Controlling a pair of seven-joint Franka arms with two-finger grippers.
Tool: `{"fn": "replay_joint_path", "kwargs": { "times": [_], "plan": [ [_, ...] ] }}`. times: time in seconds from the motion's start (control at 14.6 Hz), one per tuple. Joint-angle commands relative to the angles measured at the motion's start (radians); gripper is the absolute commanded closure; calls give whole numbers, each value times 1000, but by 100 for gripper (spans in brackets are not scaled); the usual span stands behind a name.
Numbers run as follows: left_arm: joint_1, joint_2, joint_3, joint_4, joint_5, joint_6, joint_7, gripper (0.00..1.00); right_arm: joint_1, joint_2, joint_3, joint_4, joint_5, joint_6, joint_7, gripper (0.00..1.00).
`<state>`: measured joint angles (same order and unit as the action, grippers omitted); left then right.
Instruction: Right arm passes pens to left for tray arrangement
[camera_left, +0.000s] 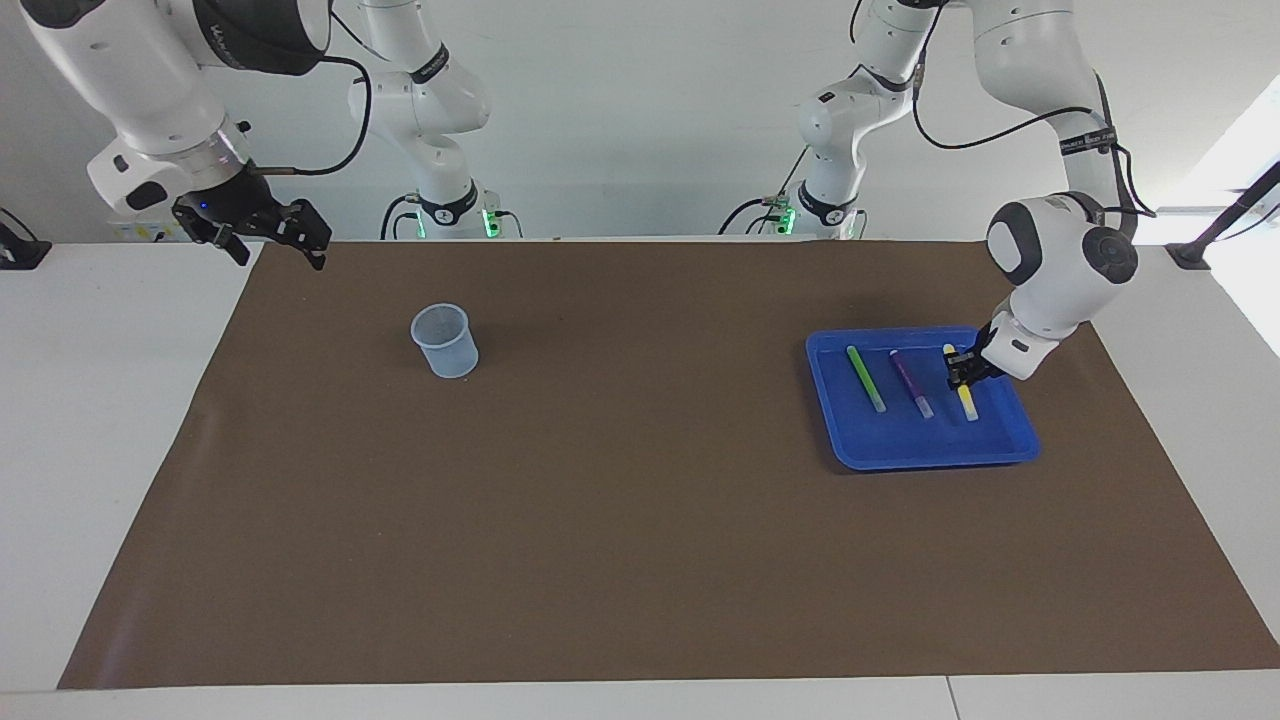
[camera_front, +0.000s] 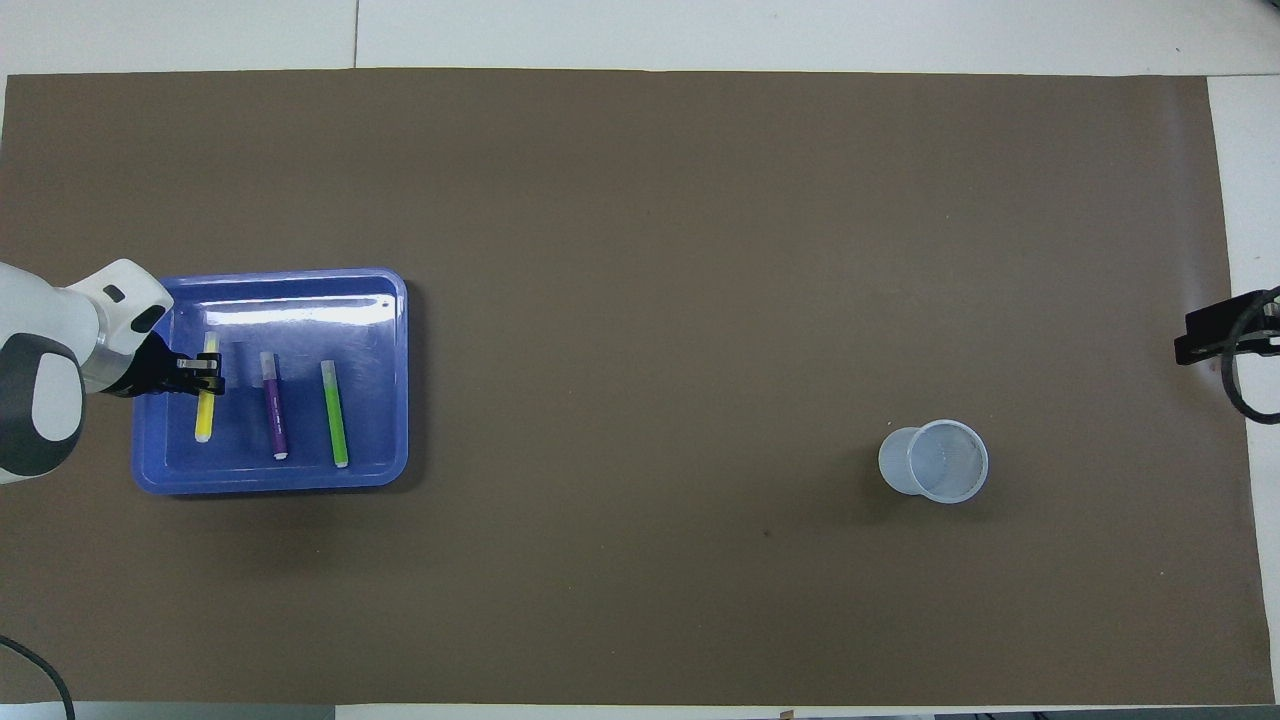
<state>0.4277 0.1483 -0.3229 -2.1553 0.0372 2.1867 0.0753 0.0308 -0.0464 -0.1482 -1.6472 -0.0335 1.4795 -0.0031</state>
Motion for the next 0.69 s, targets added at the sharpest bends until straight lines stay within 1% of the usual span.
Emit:
{"fn": "replay_joint_path", "kwargs": {
  "times": [0.0,0.14,0.27,0.48,0.55,0.62],
  "plan": [
    [23,0,-4,-26,21,38,9,100,-12,-1,4,-17,3,1,-11,0],
    [26,-1,-4,-28,21,41,3,100,-12,16,-8,-2,3,4,-63,0],
    [40,-3,-4,-37,21,47,-37,100,-12,11,-14,-5,3,-2,-51,0],
    [40,-3,-4,-47,21,73,-43,100,-12,13,-10,-3,3,-4,-44,0],
    [40,-3,-4,-49,21,74,-39,61,-12,11,-14,-2,6,1,-52,0],
    [40,-3,-4,-47,21,73,-37,1,-11,11,-14,-2,9,1,-51,0]
  ]
}}
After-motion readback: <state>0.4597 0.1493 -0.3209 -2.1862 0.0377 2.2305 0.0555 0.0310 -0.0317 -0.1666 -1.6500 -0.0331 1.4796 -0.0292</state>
